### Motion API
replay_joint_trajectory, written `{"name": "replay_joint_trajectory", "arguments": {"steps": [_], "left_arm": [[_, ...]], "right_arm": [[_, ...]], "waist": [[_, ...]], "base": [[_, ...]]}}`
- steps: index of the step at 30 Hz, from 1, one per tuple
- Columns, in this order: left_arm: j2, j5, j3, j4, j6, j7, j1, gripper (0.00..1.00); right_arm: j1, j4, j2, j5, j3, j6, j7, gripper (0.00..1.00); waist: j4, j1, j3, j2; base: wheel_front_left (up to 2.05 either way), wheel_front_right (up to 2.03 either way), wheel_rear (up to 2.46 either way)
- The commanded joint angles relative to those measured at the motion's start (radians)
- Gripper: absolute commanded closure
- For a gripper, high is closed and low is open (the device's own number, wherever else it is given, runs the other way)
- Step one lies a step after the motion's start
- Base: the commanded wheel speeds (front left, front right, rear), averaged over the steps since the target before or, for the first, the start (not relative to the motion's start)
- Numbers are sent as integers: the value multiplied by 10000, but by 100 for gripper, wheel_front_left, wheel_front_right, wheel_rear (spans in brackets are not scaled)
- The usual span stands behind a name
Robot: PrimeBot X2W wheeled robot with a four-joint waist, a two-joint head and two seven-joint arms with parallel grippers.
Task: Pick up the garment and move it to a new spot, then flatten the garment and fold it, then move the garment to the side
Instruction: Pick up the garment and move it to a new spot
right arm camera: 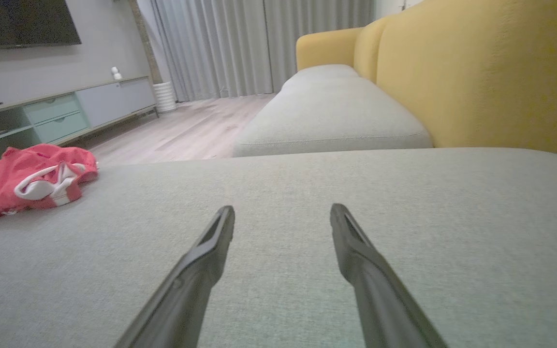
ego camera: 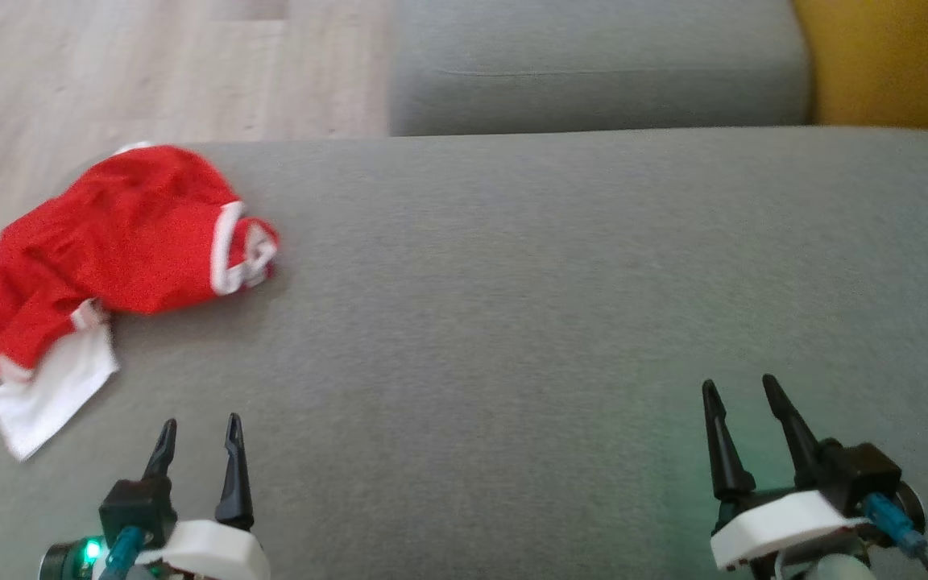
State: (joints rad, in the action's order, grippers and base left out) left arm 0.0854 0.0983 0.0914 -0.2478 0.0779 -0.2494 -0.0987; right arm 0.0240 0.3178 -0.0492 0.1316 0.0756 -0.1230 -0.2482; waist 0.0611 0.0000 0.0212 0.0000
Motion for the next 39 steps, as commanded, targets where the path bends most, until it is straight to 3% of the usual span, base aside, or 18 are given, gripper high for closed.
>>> {"name": "replay_joint_trajectory", "arguments": {"steps": [1, 10, 13, 20, 25, 33, 39], "left_arm": [[4, -57, -324, 284, -12, -124, 516, 0], [-17, 27, -600, 301, 0, -124, 184, 0], [-12, 65, -691, 328, -33, -124, 70, 0], [-27, 202, -884, 403, -48, -124, 184, 0], [2, 683, -1099, 618, -257, 1, 988, 0], [846, 1582, -1418, 318, -950, 1858, 4379, 0], [1580, 1682, -1281, -1671, -1270, 3192, 7415, 0]], "right_arm": [[-227, -307, -15, -26, 248, -77, -136, 0], [-383, -209, -12, 131, 770, -77, -136, 0], [-545, -158, -12, 181, 966, -77, -136, 0], [-671, -127, -11, 216, 1220, -77, -136, 0], [-950, -255, -160, 55, 1216, -77, -136, 0], [-1933, -699, -1088, -162, 1276, -77, -136, 0], [-2405, -1044, -1698, -176, 1461, -77, -102, 0]], "waist": [[580, 0, 53, 0], [2820, 0, 223, 0], [3050, 0, 214, 0], [2933, 0, 5, 0], [2529, 0, -980, 0], [2192, 0, -3305, 0], [2017, 0, -4439, 0]], "base": [[0, 0, 0], [0, 0, 0], [0, 0, 0], [0, 0, 0], [0, 0, 0], [0, 0, 0], [0, 0, 0]]}}
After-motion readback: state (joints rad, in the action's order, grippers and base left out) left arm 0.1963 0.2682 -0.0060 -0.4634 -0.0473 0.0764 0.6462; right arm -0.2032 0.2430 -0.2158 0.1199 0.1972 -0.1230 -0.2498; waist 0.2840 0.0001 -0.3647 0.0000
